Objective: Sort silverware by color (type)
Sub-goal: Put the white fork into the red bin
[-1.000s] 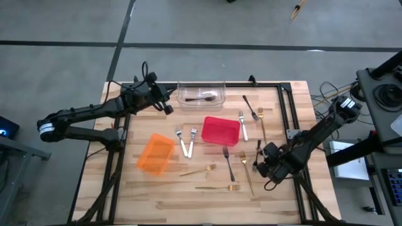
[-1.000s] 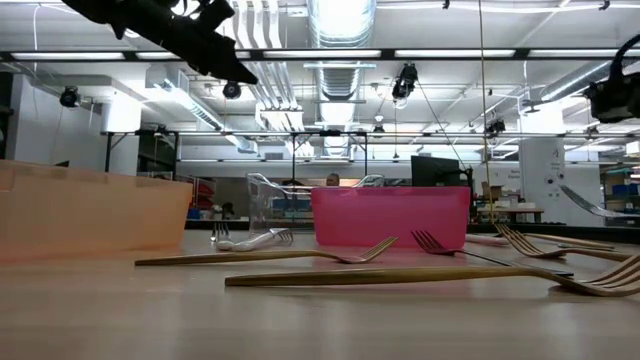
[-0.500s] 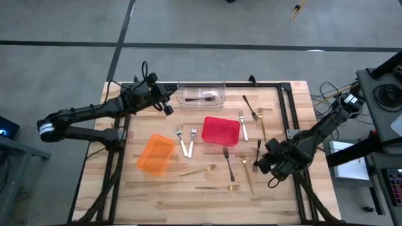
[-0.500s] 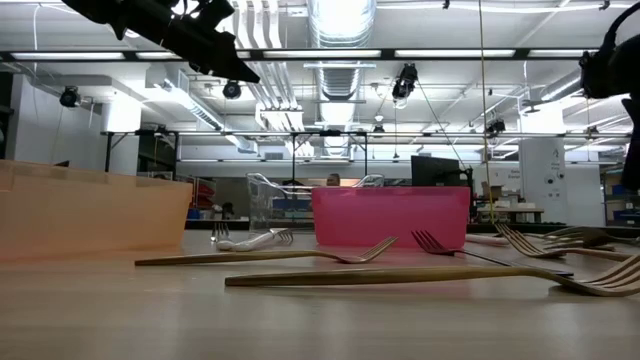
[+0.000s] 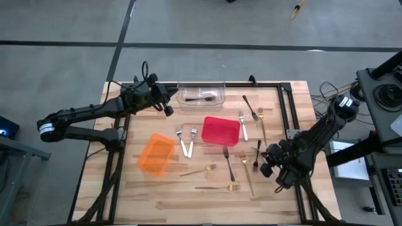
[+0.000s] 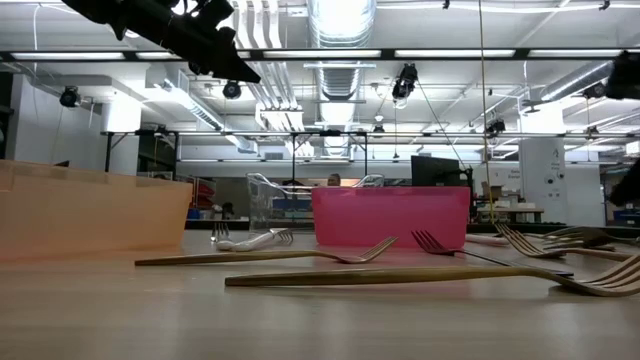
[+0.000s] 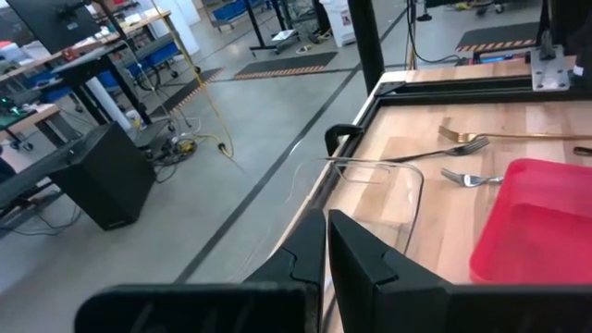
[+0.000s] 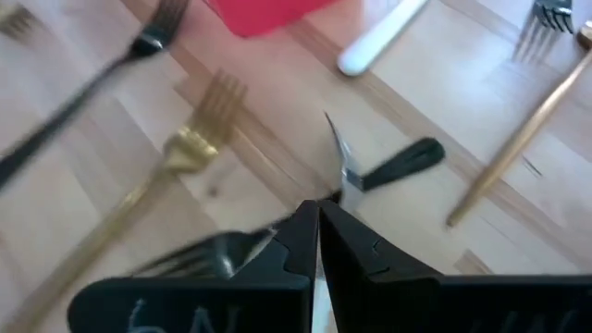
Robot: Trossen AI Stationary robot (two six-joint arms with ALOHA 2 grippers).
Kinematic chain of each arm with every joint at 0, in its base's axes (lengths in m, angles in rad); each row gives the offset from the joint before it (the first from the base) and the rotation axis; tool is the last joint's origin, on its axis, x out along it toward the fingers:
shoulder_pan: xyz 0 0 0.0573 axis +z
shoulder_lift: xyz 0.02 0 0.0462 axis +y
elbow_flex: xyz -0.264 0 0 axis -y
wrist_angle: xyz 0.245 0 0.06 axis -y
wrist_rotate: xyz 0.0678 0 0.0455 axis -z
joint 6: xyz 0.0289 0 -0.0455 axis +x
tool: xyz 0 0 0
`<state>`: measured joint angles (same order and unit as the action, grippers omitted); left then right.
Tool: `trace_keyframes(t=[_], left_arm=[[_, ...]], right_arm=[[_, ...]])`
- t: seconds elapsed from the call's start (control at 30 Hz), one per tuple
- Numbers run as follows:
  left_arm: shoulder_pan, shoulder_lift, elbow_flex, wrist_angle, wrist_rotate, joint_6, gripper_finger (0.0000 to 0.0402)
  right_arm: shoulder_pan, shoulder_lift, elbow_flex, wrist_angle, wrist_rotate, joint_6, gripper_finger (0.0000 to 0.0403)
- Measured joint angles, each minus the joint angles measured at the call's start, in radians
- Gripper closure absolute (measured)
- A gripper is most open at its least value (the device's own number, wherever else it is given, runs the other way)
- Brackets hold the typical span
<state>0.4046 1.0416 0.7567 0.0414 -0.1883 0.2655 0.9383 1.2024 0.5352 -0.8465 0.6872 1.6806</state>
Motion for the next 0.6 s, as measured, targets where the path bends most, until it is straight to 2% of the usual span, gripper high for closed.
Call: trace_keyframes(t=[0.17, 0.33, 0.6], left_arm=[[0.000, 0.000, 0.000, 0.003, 0.000, -0.015, 0.0402], [0.000, 0.000, 0.000, 0.005, 0.000, -0.018, 0.0402], [0.000, 0.000, 0.000, 0.026, -0.002, -0.011, 0.0402]], right_arm=[[0.057, 0.011, -0.017, 0.000, 0.042, 0.055, 0.0394], [0.057, 0.011, -0.010, 0.002, -0.034, 0.048, 0.0378], [0.056, 0.010, -0.010, 0.008, -0.068, 0.082, 0.0284]])
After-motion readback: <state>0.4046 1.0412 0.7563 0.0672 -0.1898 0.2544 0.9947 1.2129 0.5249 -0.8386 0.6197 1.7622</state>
